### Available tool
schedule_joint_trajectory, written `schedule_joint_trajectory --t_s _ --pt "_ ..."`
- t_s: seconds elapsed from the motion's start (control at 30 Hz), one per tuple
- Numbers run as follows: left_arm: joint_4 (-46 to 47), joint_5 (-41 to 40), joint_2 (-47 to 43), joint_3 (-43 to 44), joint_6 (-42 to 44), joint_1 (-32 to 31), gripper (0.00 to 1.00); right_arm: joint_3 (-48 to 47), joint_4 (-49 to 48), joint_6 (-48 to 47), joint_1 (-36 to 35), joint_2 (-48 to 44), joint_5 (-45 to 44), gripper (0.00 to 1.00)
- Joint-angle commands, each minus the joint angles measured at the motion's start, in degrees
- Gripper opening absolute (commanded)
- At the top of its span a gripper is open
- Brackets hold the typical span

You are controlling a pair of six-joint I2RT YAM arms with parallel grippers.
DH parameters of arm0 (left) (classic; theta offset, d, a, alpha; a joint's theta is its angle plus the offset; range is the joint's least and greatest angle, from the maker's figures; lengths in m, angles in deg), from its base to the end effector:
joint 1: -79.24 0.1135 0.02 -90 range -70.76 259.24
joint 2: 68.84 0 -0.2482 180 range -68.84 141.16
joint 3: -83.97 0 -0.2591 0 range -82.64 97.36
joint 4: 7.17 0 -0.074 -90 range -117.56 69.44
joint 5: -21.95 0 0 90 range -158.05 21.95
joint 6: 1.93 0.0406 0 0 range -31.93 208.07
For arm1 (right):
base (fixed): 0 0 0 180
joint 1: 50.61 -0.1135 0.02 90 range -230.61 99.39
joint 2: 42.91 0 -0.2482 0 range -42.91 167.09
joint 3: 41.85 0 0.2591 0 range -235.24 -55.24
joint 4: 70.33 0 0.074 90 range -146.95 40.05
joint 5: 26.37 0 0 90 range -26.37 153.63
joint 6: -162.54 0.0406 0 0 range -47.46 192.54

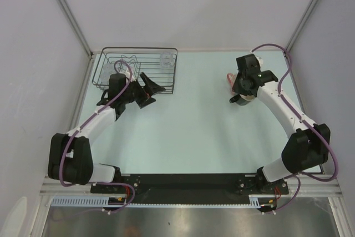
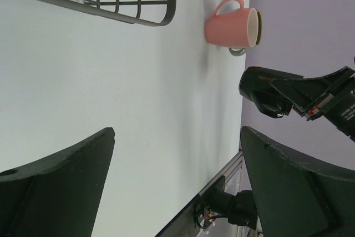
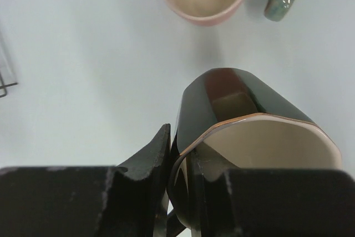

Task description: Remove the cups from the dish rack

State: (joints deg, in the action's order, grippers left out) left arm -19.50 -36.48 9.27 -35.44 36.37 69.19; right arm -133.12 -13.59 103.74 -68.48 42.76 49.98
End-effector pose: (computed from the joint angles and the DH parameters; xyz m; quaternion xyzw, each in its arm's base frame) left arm 0.3017 -0.0750 0.2243 -0.1686 0.8268 -0.4495 0.2931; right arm 0.3173 0.0922 0.2979 0.1479 0.9254 0.0352 0.3470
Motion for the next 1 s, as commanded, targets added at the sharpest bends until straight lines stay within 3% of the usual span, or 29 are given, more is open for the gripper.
schedule_joint_trajectory --t_s 0.0,0.4,0.97 --pt "-2.3 -1.2 -2.4 0.0 2.3 0.3 1.0 1.7 -3.3 -0.2 1.5 -1.0 -4.1 0.0" --pt "-2.2 -1.2 -2.4 -1.3 2.0 0.3 1.0 5.9 -9.6 0.0 5.1 5.6 -1.6 0.0" --pt "-3.9 -1.8 -2.4 -1.3 2.9 0.3 1.0 1.1 -10.3 -0.2 5.1 13.6 -1.1 0.0"
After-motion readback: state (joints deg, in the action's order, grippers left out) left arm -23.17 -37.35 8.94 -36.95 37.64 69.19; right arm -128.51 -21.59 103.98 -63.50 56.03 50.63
